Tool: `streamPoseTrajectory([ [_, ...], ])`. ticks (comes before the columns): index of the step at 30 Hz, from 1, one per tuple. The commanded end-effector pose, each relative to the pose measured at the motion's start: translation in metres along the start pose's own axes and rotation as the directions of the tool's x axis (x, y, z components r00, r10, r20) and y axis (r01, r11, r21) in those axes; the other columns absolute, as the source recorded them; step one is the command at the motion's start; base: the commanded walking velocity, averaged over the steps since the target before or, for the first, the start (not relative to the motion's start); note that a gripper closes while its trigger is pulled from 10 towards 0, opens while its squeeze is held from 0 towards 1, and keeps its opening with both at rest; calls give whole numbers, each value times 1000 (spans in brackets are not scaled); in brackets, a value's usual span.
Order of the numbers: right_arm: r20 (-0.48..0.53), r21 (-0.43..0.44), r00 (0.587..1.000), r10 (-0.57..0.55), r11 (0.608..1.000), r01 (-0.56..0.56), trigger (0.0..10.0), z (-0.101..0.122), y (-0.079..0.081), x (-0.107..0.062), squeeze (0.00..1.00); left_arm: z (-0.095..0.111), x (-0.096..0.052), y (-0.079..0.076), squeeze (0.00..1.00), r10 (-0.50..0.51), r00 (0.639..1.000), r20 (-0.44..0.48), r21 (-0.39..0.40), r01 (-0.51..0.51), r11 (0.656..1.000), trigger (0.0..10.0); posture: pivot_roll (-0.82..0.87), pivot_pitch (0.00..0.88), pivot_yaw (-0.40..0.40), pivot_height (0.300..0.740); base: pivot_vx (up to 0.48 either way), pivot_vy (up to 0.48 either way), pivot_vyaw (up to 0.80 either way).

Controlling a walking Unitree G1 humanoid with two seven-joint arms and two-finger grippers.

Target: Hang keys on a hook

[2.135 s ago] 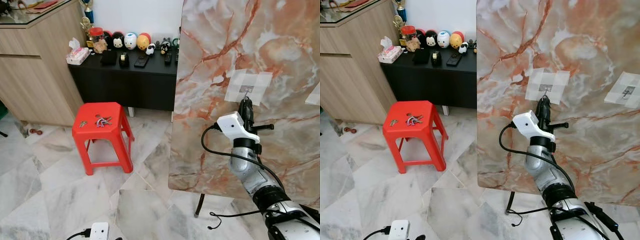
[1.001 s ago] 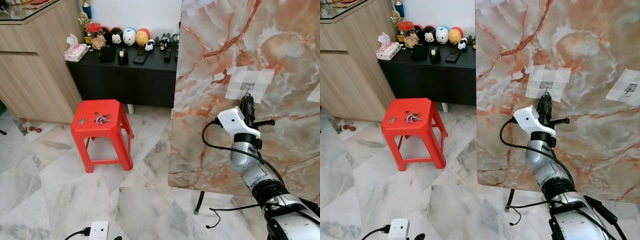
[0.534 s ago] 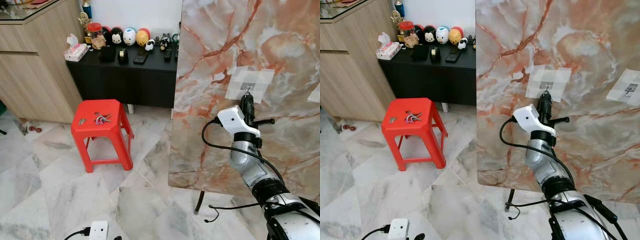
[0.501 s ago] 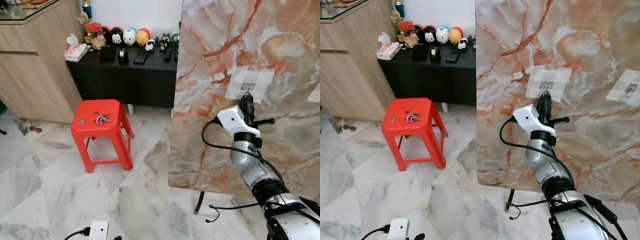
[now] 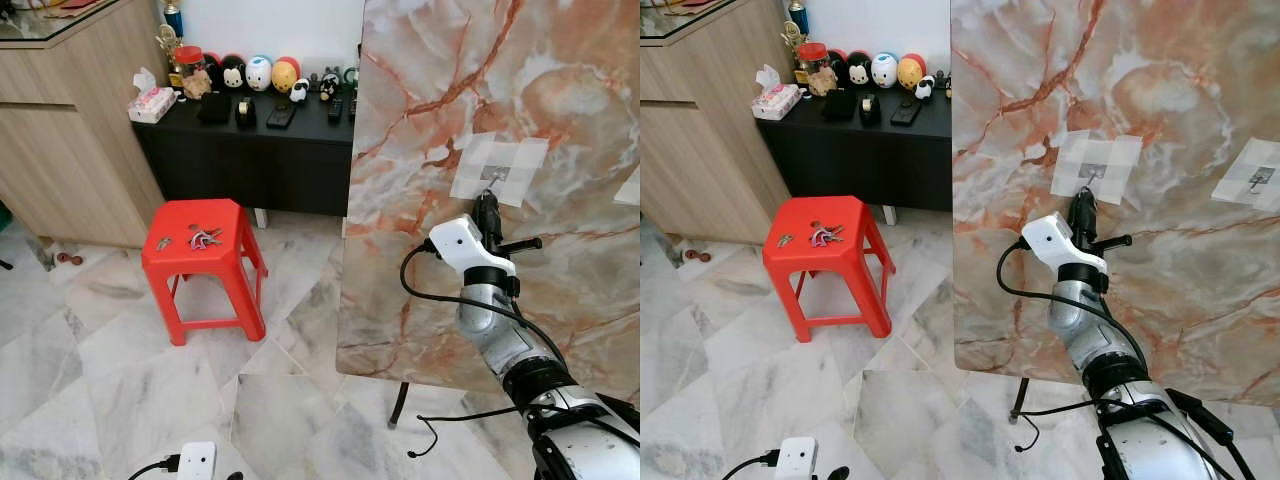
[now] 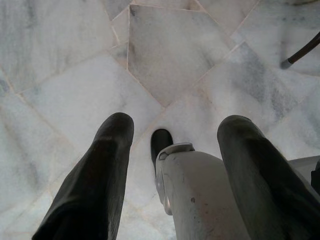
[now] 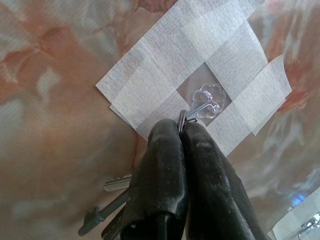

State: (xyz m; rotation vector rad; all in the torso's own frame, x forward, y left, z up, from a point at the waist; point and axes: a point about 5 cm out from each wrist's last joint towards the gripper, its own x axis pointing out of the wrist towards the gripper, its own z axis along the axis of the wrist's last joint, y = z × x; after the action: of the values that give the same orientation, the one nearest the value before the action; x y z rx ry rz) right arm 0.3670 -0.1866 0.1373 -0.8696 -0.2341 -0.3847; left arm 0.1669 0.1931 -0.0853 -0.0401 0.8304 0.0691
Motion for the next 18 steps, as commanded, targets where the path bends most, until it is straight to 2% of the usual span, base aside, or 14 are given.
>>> streamPoseTrajectory([
  [1, 4, -10, 1000, 16, 1000, -16, 10000, 3, 2, 2, 0, -5, -2, 4, 0, 11, 1000, -15, -9, -11, 1000, 10000, 106, 69, -16, 740, 0, 0, 0],
  [9, 21, -7, 999, 27, 1000, -27, 10000, 4, 2, 2, 0, -6, -2, 6, 0, 12, 1000, -19, -8, -12, 1000, 10000, 106, 72, -15, 740, 0, 0, 0],
  [10, 24, 0, 999, 25, 1000, -25, 10000, 4, 2, 1, 388, -6, -2, 6, 0, 13, 1000, -20, -8, -13, 1000, 10000, 106, 72, -15, 740, 0, 0, 0],
  [11, 25, 4, 999, 23, 1000, -24, 10000, 5, 2, 1, 388, -6, -3, 6, 0, 13, 1000, -20, -8, -13, 1000, 10000, 106, 72, -15, 740, 0, 0, 0],
  [12, 26, 15, 999, 21, 1000, -21, 10000, 5, 2, 1, 922, -6, -3, 6, 0, 13, 1000, -21, -8, -13, 1000, 10000, 104, 75, -15, 740, 0, 0, 0],
  [13, 27, 21, 999, 20, 1000, -21, 10000, 5, 2, 1, 1000, -6, -3, 6, 0, 13, 1000, -21, -8, -13, 1000, 10000, 104, 75, -15, 740, 0, 0, 0],
  [18, 44, 21, 999, 24, 999, -25, 10000, 8, 6, -2, 1000, -6, -2, 5, 0, 11, 1000, -24, -9, -12, 1000, 10000, 103, 82, -14, 740, 0, 0, 0],
])
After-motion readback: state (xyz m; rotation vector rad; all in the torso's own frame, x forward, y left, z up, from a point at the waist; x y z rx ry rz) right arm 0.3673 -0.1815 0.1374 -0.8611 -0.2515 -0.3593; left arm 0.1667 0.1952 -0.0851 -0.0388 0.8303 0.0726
